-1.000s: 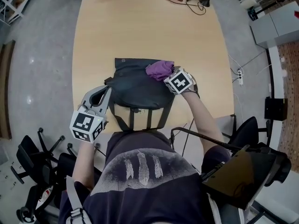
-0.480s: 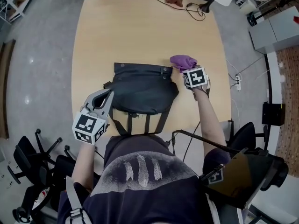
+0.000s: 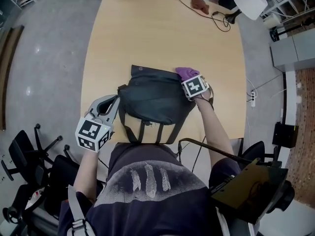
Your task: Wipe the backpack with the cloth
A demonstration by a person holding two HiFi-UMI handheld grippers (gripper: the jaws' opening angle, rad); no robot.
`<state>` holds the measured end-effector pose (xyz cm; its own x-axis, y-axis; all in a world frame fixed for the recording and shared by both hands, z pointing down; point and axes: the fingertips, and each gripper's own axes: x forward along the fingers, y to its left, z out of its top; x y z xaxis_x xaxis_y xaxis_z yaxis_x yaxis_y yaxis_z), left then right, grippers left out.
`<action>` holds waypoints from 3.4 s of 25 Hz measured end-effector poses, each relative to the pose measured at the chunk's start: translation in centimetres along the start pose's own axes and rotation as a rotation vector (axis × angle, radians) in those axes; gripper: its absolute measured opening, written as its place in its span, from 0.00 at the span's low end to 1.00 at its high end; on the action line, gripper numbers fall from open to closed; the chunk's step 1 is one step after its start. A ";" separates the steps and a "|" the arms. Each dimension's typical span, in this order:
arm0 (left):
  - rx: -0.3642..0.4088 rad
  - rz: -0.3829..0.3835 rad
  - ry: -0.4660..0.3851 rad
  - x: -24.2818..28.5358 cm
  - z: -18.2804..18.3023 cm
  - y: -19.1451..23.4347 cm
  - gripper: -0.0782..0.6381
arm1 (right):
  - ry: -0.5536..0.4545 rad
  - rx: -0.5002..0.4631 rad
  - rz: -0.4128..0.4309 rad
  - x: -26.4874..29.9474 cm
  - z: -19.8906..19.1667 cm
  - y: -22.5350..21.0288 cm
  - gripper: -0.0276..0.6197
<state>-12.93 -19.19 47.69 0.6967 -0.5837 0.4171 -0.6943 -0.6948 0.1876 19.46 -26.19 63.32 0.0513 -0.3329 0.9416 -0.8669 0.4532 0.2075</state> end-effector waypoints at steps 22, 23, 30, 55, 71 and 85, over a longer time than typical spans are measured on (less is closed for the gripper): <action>-0.053 0.040 -0.022 -2.2 0.3 4.7 0.12 | -0.080 -0.175 0.247 0.8 12.6 15.9 0.20; -0.057 0.046 -0.022 -2.4 0.2 5.1 0.12 | -0.076 -0.179 0.250 0.8 12.8 16.3 0.20; -0.074 0.054 -0.014 -3.4 -0.4 6.1 0.12 | -0.105 -0.152 0.307 0.8 14.3 19.1 0.20; -0.034 0.061 -0.009 -3.4 -0.9 4.5 0.12 | -0.238 -0.498 0.477 -5.7 10.5 27.8 0.20; 0.025 0.001 0.006 -1.3 -0.2 0.4 0.12 | -0.138 -0.286 0.393 -4.8 5.4 18.2 0.20; 0.063 -0.048 -0.016 1.1 1.7 -3.9 0.12 | -0.065 -0.119 0.273 -4.0 -1.1 6.9 0.20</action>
<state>-9.09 -17.81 45.95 0.7321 -0.5551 0.3948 -0.6477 -0.7469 0.1507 13.83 -20.82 61.31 -0.2112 -0.2361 0.9485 -0.7799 0.6257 -0.0179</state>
